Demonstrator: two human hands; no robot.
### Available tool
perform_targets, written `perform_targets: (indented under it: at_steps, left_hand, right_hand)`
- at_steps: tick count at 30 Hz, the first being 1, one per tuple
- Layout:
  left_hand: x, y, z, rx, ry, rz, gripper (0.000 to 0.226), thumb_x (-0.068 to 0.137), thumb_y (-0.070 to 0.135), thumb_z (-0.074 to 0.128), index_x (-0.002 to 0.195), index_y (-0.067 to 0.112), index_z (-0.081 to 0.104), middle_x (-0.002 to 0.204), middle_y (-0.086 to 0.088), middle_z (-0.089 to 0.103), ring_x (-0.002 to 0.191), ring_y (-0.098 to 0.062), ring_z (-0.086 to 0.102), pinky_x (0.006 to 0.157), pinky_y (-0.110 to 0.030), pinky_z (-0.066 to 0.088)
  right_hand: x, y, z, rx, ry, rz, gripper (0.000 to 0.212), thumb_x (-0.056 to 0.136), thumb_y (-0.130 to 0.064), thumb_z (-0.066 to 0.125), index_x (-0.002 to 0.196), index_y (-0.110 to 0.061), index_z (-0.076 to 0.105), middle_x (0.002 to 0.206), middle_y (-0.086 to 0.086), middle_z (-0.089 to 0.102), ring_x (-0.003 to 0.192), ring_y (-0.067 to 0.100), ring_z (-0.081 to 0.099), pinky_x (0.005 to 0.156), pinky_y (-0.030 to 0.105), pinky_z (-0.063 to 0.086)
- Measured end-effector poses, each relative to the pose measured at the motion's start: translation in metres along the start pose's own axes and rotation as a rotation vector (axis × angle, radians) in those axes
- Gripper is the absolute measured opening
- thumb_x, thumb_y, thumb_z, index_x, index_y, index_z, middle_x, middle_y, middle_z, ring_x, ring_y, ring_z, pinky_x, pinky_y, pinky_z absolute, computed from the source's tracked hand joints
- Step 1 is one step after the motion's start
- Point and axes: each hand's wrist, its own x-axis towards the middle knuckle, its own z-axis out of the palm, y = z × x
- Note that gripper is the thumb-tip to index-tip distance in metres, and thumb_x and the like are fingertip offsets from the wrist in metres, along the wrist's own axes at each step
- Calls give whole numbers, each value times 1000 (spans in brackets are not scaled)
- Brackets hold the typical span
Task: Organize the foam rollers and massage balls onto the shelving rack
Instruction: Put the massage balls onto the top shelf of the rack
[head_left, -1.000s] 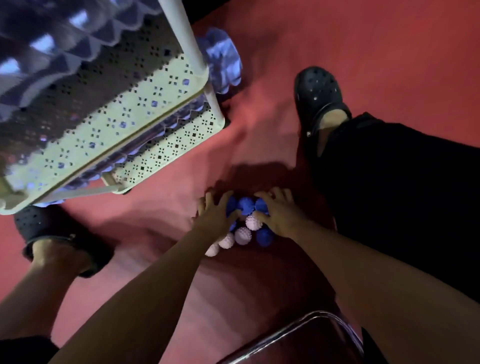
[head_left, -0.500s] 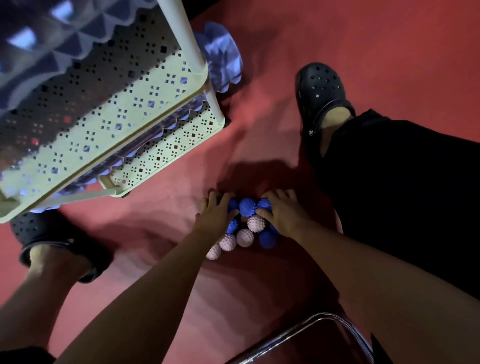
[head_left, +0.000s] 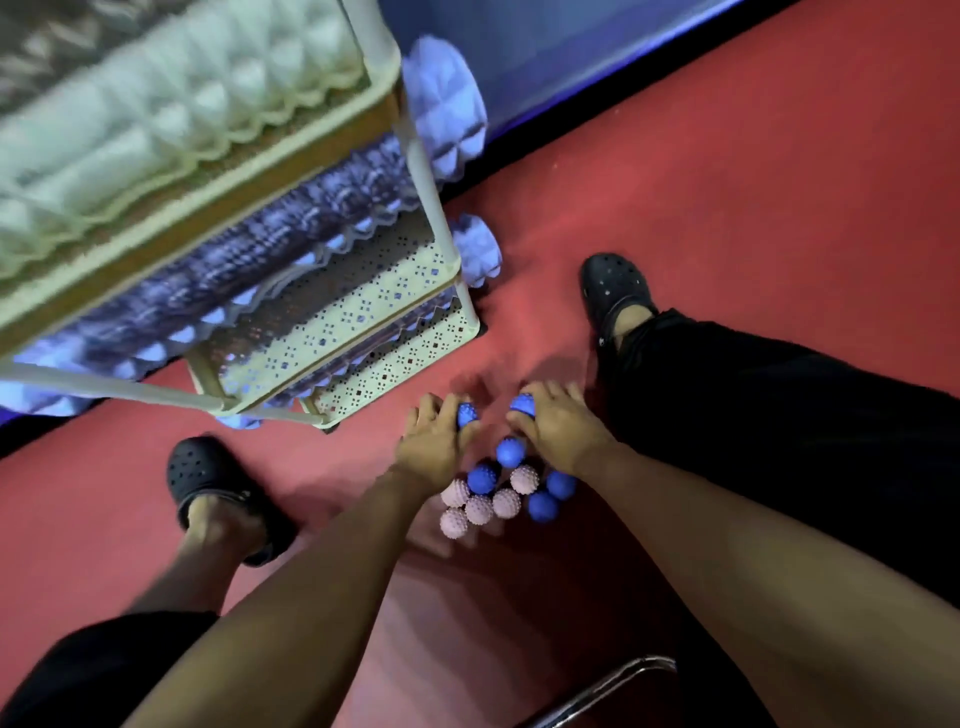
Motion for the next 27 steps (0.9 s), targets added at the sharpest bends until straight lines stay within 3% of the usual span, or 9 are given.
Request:
perform_targets:
  at_steps: [5, 10, 17, 21, 27]
  left_hand:
    - [-67, 26, -76, 20, 216, 82, 60, 98, 61, 32, 138, 18, 44, 122, -12, 44, 103, -34, 44, 100, -48, 37]
    - [-136, 50, -159, 107, 414, 146, 50, 102, 49, 36, 140, 17, 43, 124, -12, 43, 106, -34, 44, 99, -49, 38]
    - [-224, 79, -266, 197, 694, 186, 60, 99, 57, 25, 135, 14, 47, 118, -14, 47, 102, -36, 48, 95, -49, 41]
    - [-275, 94, -313, 242, 812, 197, 46, 103, 47, 38, 135, 15, 47, 119, -13, 47, 106, -36, 47, 94, -45, 40]
    - [-341, 115, -373, 334, 949, 210, 47, 105, 47, 31, 141, 19, 39, 125, -10, 45, 110, -32, 45, 94, -44, 42]
  right_hand:
    - [-52, -54, -73, -57, 165, -155, 49, 102, -47, 45, 134, -10, 49, 133, 12, 54, 120, 33, 43, 108, 36, 26]
    - [-101, -119, -150, -76, 315, -295, 53, 102, -49, 43, 140, -12, 45, 136, 9, 50, 124, 30, 39, 108, 36, 29]
    - [-174, -208, -241, -88, 471, -481, 54, 100, -52, 45, 140, -17, 43, 142, 8, 49, 134, 29, 31, 108, 47, 36]
    - [-219, -247, -280, -162, 525, -559, 48, 102, -52, 40, 139, -20, 42, 140, 3, 48, 132, 25, 31, 98, 51, 43]
    - [-275, -301, -335, -250, 628, -655, 48, 103, -53, 38, 139, -22, 42, 136, 2, 48, 129, 24, 33, 97, 50, 43]
